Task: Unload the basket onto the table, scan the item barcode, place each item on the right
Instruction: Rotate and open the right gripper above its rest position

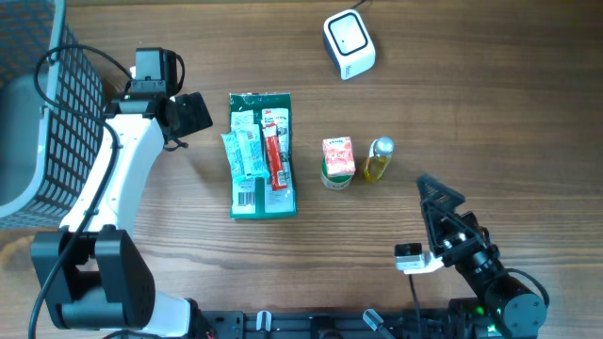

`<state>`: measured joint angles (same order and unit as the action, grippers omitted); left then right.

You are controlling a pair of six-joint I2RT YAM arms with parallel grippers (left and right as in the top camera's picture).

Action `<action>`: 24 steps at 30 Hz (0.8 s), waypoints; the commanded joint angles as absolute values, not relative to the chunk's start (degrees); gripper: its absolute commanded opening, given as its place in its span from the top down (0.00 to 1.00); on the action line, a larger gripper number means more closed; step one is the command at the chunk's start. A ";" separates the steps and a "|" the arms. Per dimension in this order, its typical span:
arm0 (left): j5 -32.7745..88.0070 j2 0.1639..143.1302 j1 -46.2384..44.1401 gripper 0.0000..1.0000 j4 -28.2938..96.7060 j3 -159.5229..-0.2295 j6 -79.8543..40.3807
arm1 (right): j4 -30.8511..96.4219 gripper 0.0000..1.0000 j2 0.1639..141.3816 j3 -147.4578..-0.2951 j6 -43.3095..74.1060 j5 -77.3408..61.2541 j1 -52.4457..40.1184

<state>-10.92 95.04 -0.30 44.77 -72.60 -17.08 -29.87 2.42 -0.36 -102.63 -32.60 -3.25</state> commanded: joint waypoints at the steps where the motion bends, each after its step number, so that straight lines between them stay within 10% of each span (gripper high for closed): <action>1: -11.64 95.53 -0.14 0.00 44.77 -72.27 -17.17 | -27.51 0.00 2.42 -0.36 -81.60 -25.71 -3.40; 7: -11.64 95.53 -0.14 0.00 44.77 -72.27 -17.17 | -24.53 0.00 2.42 -0.36 -73.71 -17.39 -3.40; 13: -11.64 95.53 -0.14 0.00 44.77 -72.27 -17.17 | -24.53 0.00 2.42 -0.36 -111.94 -17.58 -3.40; 18: -11.64 95.53 -0.14 0.00 44.77 -72.27 -17.17 | -21.50 0.00 2.42 -0.36 -114.41 -17.58 -3.40; 21: -11.64 95.53 -0.14 0.00 44.77 -72.27 -17.17 | -21.50 0.00 2.42 -0.36 -107.90 -17.56 -3.40; 24: -11.64 95.53 -0.14 0.00 44.77 -72.25 -17.17 | -21.04 0.00 2.42 -0.36 -76.62 -14.59 -3.40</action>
<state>-10.92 95.04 -0.30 44.77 -72.60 -17.08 -21.39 2.42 -0.36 -104.03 -18.22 -3.25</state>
